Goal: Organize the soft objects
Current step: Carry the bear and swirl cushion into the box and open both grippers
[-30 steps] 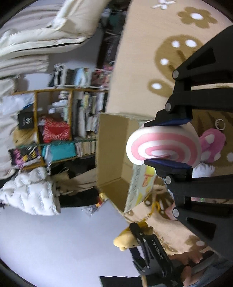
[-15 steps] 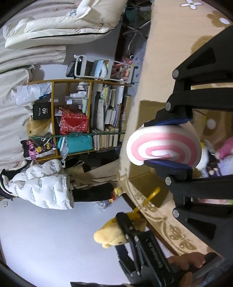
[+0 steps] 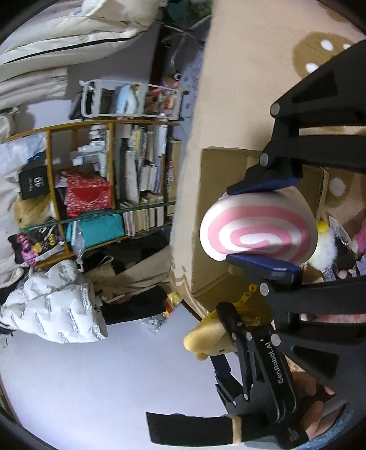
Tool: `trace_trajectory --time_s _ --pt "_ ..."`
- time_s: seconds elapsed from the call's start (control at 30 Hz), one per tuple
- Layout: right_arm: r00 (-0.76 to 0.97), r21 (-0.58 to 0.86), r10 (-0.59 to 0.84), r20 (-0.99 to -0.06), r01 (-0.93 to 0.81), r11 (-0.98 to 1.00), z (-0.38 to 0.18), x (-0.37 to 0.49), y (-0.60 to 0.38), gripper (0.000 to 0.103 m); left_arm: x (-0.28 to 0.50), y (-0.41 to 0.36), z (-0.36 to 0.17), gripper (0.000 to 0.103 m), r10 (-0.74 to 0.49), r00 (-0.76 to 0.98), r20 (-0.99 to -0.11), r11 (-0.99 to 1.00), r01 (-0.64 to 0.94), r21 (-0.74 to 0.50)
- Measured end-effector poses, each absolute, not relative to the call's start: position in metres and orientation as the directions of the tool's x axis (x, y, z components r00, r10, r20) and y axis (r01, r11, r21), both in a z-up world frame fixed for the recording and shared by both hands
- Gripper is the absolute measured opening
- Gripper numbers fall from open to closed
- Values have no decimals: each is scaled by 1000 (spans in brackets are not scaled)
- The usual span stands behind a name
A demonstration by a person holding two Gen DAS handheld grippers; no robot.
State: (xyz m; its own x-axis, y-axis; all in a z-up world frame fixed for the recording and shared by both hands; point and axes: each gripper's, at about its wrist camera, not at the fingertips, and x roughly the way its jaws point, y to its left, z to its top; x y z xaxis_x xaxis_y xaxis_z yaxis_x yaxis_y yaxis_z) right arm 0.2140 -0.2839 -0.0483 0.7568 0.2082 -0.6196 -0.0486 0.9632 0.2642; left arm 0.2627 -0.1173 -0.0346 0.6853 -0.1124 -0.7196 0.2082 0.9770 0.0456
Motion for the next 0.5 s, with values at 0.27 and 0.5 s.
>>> trace_trajectory --time_s 0.27,0.5 --pt "766 231 173 -619 -33 972 -38 206 -284 90 254 -107 -34 101 -71 698 -713 979 185 83" --pt "788 195 142 -600 -28 980 -13 184 -278 103 239 -89 -17 102 -57 702 -710 980 176 95"
